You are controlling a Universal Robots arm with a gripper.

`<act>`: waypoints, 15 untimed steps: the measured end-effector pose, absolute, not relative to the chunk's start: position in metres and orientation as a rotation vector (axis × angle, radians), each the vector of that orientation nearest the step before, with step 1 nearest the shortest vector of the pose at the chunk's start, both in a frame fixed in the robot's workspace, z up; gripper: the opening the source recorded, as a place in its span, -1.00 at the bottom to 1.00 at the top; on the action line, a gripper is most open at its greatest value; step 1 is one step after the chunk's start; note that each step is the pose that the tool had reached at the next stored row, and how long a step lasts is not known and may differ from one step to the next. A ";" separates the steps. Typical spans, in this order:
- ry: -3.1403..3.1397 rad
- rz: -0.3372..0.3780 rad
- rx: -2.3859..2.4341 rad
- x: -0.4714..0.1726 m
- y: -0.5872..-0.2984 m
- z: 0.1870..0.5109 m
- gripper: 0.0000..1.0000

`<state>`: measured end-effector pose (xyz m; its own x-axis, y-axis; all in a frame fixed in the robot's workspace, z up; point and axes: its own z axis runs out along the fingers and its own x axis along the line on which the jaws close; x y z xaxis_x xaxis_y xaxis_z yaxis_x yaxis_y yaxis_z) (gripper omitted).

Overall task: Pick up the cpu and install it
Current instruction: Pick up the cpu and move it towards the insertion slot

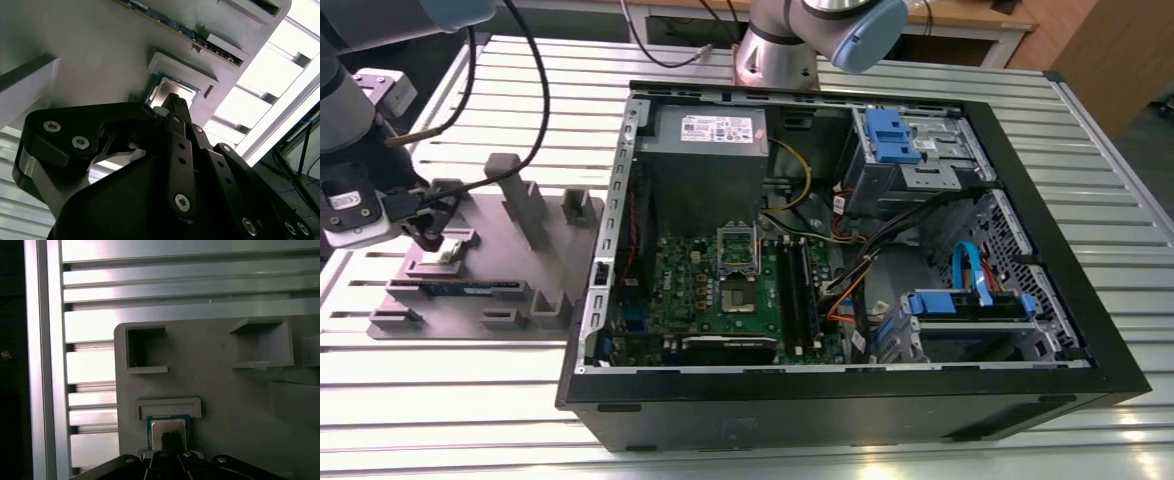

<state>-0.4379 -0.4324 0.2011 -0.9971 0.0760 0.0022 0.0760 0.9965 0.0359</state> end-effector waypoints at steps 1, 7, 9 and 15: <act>-3.139 -0.057 -0.119 -0.438 -0.432 0.201 -0.79; -3.157 -0.058 -0.119 -0.439 -0.432 0.200 -0.79; -3.159 -0.058 -0.119 -0.439 -0.432 0.200 -0.79; -3.159 -0.056 -0.119 -0.441 -0.432 0.199 -0.79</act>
